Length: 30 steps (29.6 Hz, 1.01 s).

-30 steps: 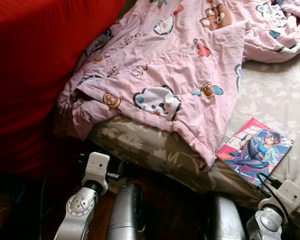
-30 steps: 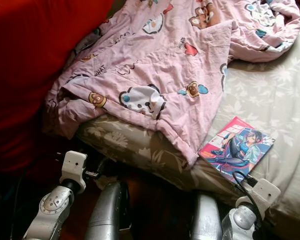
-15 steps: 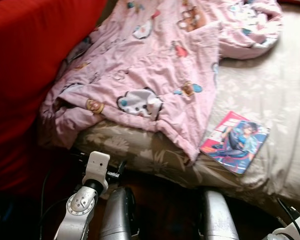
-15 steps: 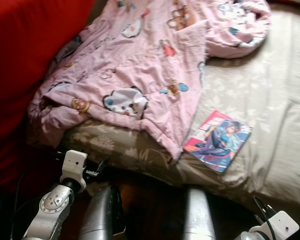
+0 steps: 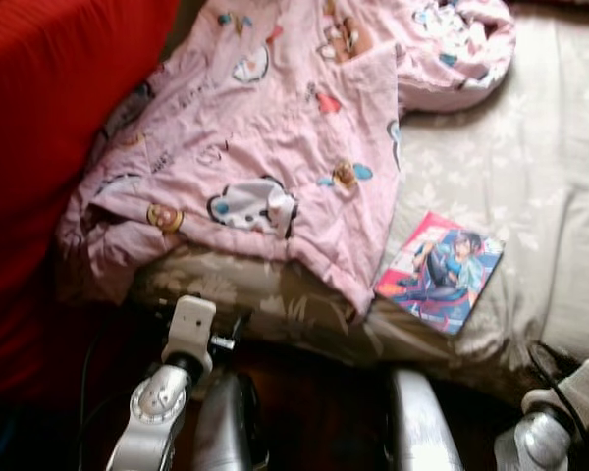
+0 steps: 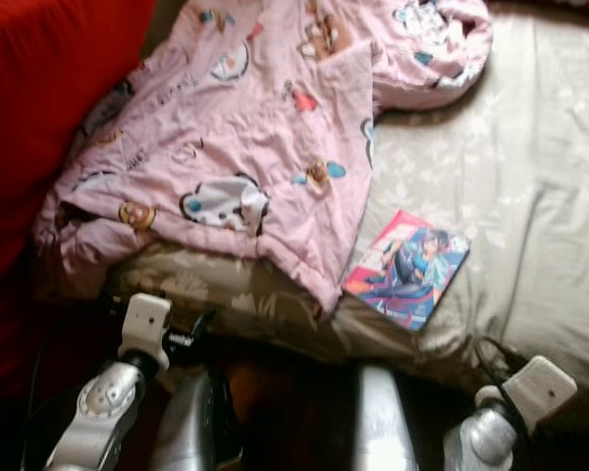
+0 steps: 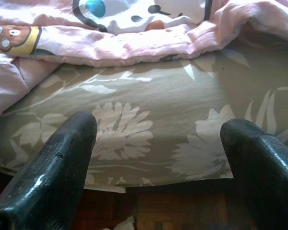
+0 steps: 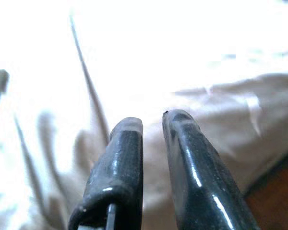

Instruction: Clean up the room

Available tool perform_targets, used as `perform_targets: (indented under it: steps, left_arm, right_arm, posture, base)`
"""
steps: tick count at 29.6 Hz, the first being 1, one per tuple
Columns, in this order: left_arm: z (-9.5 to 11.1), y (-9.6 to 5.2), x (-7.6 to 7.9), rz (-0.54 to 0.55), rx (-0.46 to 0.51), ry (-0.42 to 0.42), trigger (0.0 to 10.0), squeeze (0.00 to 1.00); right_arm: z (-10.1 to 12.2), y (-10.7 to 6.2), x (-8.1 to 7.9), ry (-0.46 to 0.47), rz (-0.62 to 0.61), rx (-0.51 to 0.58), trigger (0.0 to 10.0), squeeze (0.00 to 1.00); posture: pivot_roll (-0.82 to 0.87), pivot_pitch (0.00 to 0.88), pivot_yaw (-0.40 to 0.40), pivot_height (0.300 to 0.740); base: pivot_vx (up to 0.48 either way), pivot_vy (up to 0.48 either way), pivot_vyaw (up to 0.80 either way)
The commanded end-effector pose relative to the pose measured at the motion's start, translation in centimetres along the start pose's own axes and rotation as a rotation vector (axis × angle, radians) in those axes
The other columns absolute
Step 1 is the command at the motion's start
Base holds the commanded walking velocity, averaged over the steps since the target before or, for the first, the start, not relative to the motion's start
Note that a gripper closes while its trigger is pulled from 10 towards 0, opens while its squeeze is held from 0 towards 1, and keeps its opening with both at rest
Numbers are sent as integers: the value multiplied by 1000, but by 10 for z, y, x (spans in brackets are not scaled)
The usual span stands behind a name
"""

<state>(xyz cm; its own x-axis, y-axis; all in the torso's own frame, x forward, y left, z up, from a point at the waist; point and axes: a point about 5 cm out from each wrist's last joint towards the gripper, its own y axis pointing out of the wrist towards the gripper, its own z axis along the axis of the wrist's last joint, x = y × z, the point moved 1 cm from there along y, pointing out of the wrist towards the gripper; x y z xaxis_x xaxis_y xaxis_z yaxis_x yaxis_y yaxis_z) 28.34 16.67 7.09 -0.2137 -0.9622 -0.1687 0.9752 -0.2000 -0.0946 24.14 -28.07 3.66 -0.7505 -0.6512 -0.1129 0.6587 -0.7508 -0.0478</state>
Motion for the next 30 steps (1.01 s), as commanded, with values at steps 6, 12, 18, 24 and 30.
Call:
perform_targets:
  steps: [6,12,18,24,30]
  left_arm:
    - [-10,-5,-4,12,-39,-2,10000,0]
    - [-10,-6,-4,16,-41,-2,10000,0]
    - [-11,-7,-4,17,-45,-1,10000,0]
    - [-12,-8,-5,17,-48,0,10000,0]
    - [-12,-7,-5,16,-47,1,10000,0]
  right_arm:
    - [4,-4,-37,89,226,-23,10000,1000]
    - [0,-13,-66,199,387,-96,10000,1000]
    - [-10,-15,-71,240,400,-167,10000,408]
    - [-17,-13,-73,303,408,-226,10000,1000]
    - [-26,-12,-76,344,412,-301,10000,843]
  posture:
    - [-22,261,113,582]
    - [-18,264,112,582]
    - [-14,269,115,582]
    - [-14,270,117,582]
    - [-9,269,120,582]
  base:
    - [0,0,0]
    - [0,0,0]
    - [0,0,0]
    - [0,0,0]
    - [0,0,0]
